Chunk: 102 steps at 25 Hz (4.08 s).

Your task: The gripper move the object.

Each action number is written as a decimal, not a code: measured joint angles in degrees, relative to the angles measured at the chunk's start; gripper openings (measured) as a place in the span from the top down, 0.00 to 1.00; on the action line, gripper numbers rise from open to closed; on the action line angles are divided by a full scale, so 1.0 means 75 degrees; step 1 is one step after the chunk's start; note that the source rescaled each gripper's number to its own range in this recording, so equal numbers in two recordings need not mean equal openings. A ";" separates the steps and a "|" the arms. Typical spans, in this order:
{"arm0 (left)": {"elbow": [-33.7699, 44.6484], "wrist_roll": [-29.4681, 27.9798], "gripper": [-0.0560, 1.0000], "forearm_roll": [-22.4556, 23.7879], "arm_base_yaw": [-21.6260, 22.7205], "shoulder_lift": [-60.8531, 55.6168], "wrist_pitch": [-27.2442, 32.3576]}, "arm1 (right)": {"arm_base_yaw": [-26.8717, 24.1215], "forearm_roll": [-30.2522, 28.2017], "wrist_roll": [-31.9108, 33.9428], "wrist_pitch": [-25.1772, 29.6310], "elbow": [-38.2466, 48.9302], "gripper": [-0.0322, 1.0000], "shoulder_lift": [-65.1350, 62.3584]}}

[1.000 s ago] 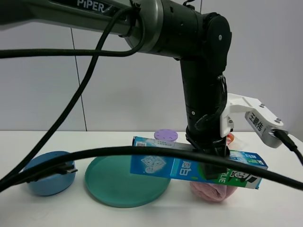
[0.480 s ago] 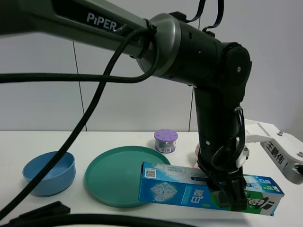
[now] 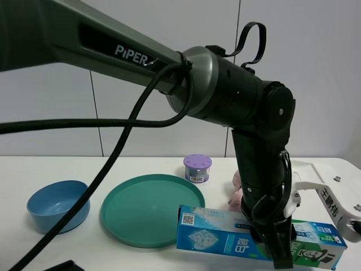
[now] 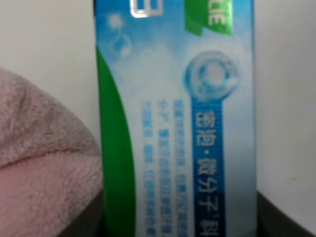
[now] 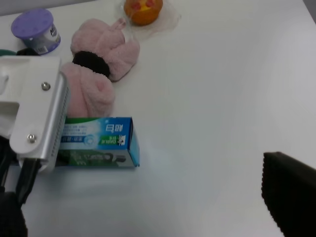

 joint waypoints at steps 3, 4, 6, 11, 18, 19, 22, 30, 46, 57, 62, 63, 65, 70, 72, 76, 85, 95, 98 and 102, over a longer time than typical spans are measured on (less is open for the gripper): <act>0.0262 0.0366 0.95 -0.0061 0.0000 0.0000 -0.0271 | 0.0000 0.0000 0.0000 0.0000 0.0000 0.00 0.0000; 0.0323 0.0511 0.95 -0.0097 0.0000 0.0008 -0.0389 | 0.0000 0.0000 0.0000 0.0000 0.0000 0.00 0.0000; 0.0408 0.0757 0.95 -0.0139 0.0000 0.0028 -0.0676 | 0.0000 0.0000 0.0000 0.0000 0.0000 0.00 0.0000; 0.0406 0.0998 0.95 -0.0194 0.0088 0.0157 -0.1380 | 0.0000 0.0000 0.0000 0.0000 0.0000 0.00 0.0000; 0.0406 0.1030 0.95 -0.0250 0.0199 0.0267 -0.1468 | 0.0000 0.0000 0.0000 0.0000 0.0000 0.00 0.0000; 0.0406 0.1046 0.95 -0.0250 0.0199 0.0267 -0.1469 | 0.0000 0.0000 0.0000 0.0000 0.0000 0.00 0.0000; 0.0406 0.1045 0.95 -0.0275 0.0209 0.0273 -0.1469 | 0.0000 0.0000 0.0000 0.0000 0.0000 0.00 0.0000; 0.0406 0.1047 0.78 -0.0322 0.0215 0.0281 -0.1274 | 0.0000 0.0000 0.0000 0.0000 0.0000 0.00 0.0000; 0.0406 0.0709 0.11 -0.0118 0.0249 -0.1458 -0.0122 | 0.0000 0.0000 0.0000 0.0000 0.0000 0.00 0.0000; 0.0406 -0.1419 0.10 0.1246 0.1093 -0.3878 0.2468 | 0.0000 0.0000 0.0000 0.0000 0.0000 0.00 0.0000; 0.0410 -0.2821 0.10 0.1382 0.2061 -0.5019 0.2899 | 0.0000 0.0000 0.0000 0.0000 0.0000 0.00 0.0000; 0.0410 -0.3034 0.10 0.1358 0.2278 -0.5284 0.2907 | 0.0000 0.0000 0.0000 0.0000 0.0000 0.00 0.0000; 0.0415 -0.3340 0.10 0.1350 0.2664 -0.5789 0.2914 | 0.0000 0.0000 0.0000 0.0000 0.0000 0.00 0.0000; 0.0488 -0.4014 0.10 0.1320 0.3540 -0.7131 0.2921 | 0.0000 0.0000 0.0000 0.0000 0.0000 0.00 0.0000; 0.0778 -0.4117 0.10 0.1288 0.3906 -0.7672 0.2921 | 0.0000 0.0000 0.0000 0.0000 0.0000 0.00 0.0000; 0.2061 -0.4128 0.10 0.1227 0.4943 -0.8891 0.2921 | 0.0000 0.0000 0.0000 0.0000 0.0000 0.00 0.0000; 0.5397 -0.4382 0.10 0.0761 0.7566 -1.2622 0.2935 | 0.0000 0.0000 0.0000 0.0000 0.0000 0.00 0.0000; 0.7736 -0.4181 0.00 0.0446 0.8942 -1.6406 0.2967 | 0.0000 0.0000 0.0000 0.0000 0.0000 0.00 0.0000; 0.8026 -0.4161 0.00 0.0446 0.9061 -1.7131 0.2967 | 0.0000 0.0000 0.0000 0.0000 0.0000 0.00 0.0000; 0.8458 -0.4161 0.00 0.0446 0.9070 -1.7896 0.2968 | 0.0000 0.0000 0.0000 0.0000 0.0000 0.00 0.0000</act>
